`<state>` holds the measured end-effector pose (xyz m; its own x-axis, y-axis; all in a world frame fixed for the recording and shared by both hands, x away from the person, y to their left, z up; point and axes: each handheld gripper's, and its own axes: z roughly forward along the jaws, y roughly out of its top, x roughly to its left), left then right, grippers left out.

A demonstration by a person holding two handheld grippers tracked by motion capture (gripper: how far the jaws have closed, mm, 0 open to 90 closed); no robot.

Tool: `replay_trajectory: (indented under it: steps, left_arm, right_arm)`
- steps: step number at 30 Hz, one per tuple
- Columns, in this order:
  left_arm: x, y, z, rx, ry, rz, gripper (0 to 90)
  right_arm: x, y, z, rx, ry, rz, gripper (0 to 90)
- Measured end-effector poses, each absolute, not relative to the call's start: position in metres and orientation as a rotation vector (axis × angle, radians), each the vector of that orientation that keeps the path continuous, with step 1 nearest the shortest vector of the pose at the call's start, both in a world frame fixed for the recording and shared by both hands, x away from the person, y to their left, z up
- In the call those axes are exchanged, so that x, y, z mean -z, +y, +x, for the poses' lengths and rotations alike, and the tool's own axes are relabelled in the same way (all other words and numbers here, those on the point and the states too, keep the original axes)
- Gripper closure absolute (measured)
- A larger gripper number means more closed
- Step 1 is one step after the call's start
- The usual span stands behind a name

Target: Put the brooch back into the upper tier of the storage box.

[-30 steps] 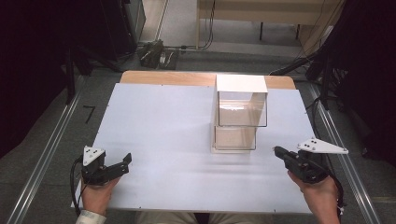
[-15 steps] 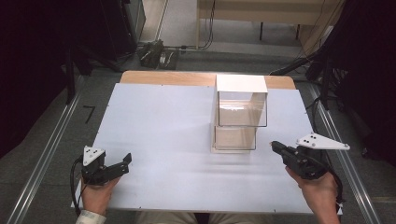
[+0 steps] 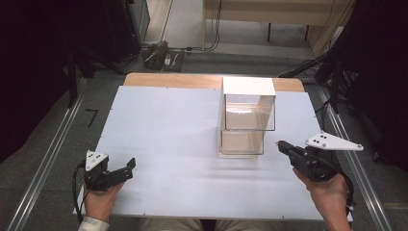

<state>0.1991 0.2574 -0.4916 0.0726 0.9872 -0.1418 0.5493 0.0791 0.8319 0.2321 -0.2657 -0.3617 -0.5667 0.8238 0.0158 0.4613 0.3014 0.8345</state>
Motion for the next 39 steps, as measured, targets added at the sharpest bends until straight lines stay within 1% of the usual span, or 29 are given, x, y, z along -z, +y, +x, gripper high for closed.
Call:
replay_trajectory:
  steps: [39]
  left_arm:
    - [0.491,0.257,0.199,-0.704,1.571,1.573,6.2]
  right_arm:
    - [0.343,-0.246,0.242,-1.237,2.142,1.08,86.7]
